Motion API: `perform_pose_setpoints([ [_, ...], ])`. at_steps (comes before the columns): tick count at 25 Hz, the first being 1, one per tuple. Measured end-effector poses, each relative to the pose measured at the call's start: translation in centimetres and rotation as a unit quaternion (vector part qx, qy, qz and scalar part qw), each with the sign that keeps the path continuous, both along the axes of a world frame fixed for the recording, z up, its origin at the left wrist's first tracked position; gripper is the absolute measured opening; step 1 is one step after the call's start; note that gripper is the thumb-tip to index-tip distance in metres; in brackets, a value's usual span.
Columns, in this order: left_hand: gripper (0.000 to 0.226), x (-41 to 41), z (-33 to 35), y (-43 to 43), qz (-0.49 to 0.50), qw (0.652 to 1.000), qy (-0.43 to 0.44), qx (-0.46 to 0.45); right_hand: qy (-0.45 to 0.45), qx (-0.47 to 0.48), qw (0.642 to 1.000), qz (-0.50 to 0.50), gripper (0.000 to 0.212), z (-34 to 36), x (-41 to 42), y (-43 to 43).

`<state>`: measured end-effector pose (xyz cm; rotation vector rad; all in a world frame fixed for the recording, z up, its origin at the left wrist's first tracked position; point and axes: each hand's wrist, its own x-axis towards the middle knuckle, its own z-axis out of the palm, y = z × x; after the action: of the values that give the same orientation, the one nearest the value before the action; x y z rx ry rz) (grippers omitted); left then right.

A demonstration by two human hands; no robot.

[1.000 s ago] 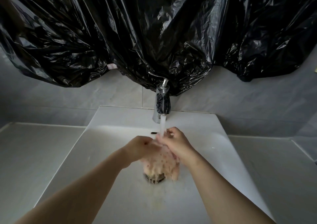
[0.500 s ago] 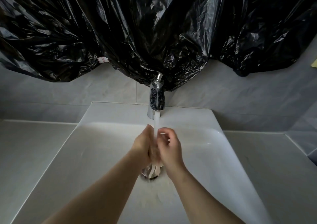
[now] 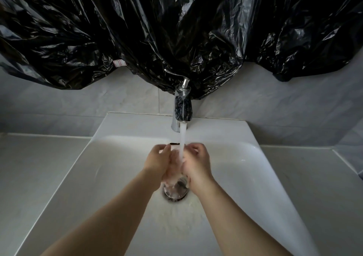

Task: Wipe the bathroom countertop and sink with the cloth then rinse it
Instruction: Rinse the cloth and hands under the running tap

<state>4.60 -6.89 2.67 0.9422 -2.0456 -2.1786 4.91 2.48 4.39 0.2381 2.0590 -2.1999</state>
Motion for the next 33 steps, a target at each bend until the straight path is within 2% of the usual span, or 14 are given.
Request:
perform_pose_setpoints([
  [2, 0.027, 0.7, 0.3, 1.1, -0.024, 0.974, 0.042, 0.222, 0.13, 0.145, 0.976, 0.095, 0.013, -0.1, 1.3, -1.2],
  [4, 0.016, 1.6, 1.0, 2.1, -0.032, 0.873, 0.116, 0.472, 0.196, 0.293, 0.927, 0.125, 0.01, -0.1, 1.2, -1.5],
  [5, 0.017, 1.4, 1.5, 2.7, -0.04, 0.871, 0.084, 0.482, 0.181, 0.317, 0.925, 0.104, 0.014, -0.4, 0.4, -1.1],
  [8, 0.018, 0.5, 1.8, 2.8, -0.137, 0.984, -0.013, 0.114, 0.078, 0.268, 0.96, 0.019, 0.028, -0.2, -1.1, -0.7],
  [10, 0.033, 0.5, 2.9, 2.4, -0.129, 0.972, -0.015, -0.198, 0.077, 0.305, 0.948, 0.043, 0.037, 0.1, 0.1, -1.9],
  [12, 0.03, -0.8, 1.6, 1.2, -0.022, 0.992, -0.016, 0.12, 0.082, 0.332, 0.937, 0.075, 0.041, 0.0, 1.4, -2.4],
  [14, 0.036, 0.1, 0.8, 1.7, -0.066, 0.969, -0.041, 0.234, 0.05, 0.361, 0.929, 0.062, 0.04, 0.3, 0.5, -1.4],
  [20, 0.01, 0.1, 0.8, -1.4, -0.265, 0.956, -0.028, -0.123, -0.004, 0.259, 0.963, 0.079, 0.035, -0.6, -2.4, 0.7],
  [22, 0.042, 0.1, 0.5, -2.2, -0.321, 0.906, 0.017, -0.274, 0.01, 0.222, 0.967, 0.121, 0.025, 0.2, -2.4, 0.9],
  [24, 0.045, 0.4, 0.6, -1.8, -0.307, 0.895, 0.045, -0.32, 0.047, 0.156, 0.97, 0.178, 0.019, 1.8, -2.1, 1.5],
  [26, 0.025, 0.7, 1.5, -1.5, -0.204, 0.94, 0.043, -0.268, 0.055, 0.056, 0.986, 0.145, 0.012, 2.4, -1.5, 2.1],
  [28, 0.012, 0.6, 2.9, -1.5, -0.217, 0.971, 0.055, -0.082, 0.002, -0.011, 0.999, 0.043, 0.001, 0.8, -1.6, 2.1],
  [31, 0.019, 1.5, 4.5, -0.6, -0.253, 0.931, 0.08, 0.251, -0.17, -0.07, 0.981, 0.063, 0.035, -1.2, -0.8, 1.2],
  [33, 0.018, 0.9, 3.4, -0.1, -0.165, 0.96, 0.036, 0.223, -0.195, -0.097, 0.974, 0.064, 0.043, -1.5, -0.4, 0.5],
])
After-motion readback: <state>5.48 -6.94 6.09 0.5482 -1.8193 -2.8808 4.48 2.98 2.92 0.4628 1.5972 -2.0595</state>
